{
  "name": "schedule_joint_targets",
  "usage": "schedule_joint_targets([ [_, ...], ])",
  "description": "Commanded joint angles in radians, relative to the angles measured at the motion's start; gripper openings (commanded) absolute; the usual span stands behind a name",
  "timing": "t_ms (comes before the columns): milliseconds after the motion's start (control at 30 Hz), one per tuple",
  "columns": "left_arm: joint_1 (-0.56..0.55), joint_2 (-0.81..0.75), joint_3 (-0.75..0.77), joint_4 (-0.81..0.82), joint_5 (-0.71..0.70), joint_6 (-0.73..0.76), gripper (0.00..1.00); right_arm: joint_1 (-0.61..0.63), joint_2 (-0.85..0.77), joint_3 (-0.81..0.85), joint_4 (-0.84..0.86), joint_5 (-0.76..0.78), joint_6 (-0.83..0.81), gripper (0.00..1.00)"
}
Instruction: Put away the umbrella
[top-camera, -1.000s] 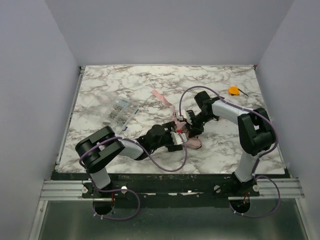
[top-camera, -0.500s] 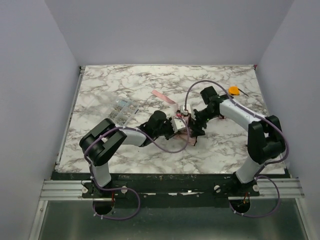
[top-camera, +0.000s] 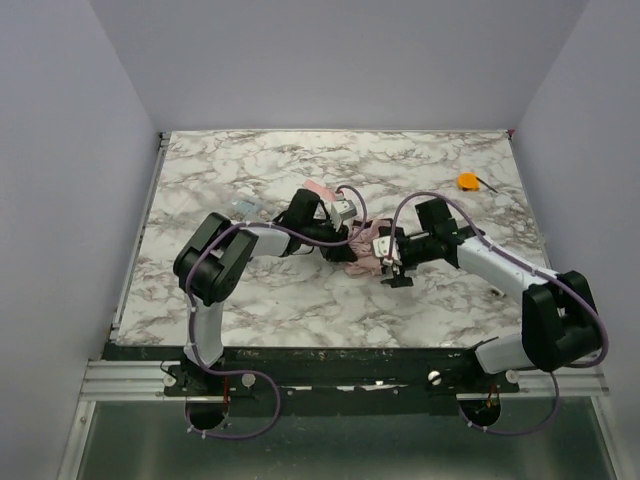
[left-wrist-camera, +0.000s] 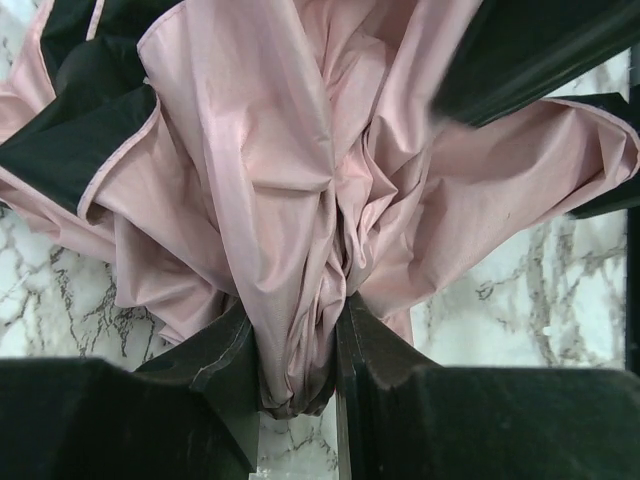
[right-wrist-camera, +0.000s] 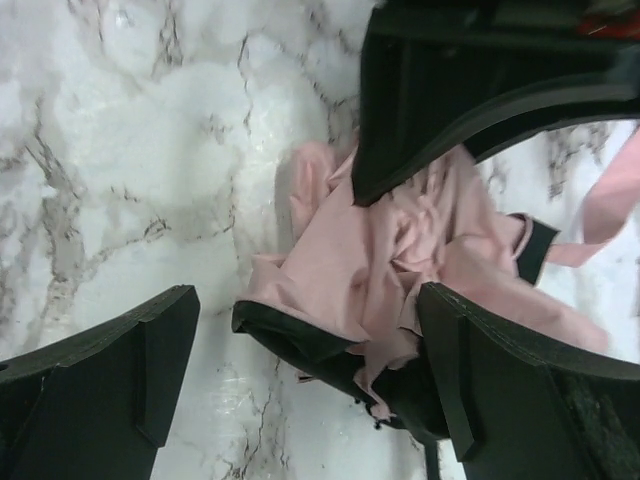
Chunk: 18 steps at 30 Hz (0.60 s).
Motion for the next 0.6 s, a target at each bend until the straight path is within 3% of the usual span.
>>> schedule_joint_targets([
  [0,-0.006,0.161,-0.009,-0.372,0.052,-0.109,0.05,0.010,0.067,-0.091,0.310,0.089,-0.037,1.00],
  [167,-0.006,0.222,0.043,-0.444,0.090,-0.122,0.05,0.014,0.157,-0.132,0.488,0.197,-0.028,1.00],
  [400,-0.004,0.271,0.132,-0.550,0.150,-0.113,0.08,0.037,0.298,-0.158,0.565,0.357,-0.096,0.97],
  [467,-0.002,0.268,0.151,-0.564,0.158,-0.113,0.13,0.046,0.330,-0.125,0.471,0.390,-0.102,0.86],
  [567,0.005,0.208,0.136,-0.529,0.124,-0.137,0.33,0.055,0.382,-0.013,0.224,0.404,-0.076,0.52],
])
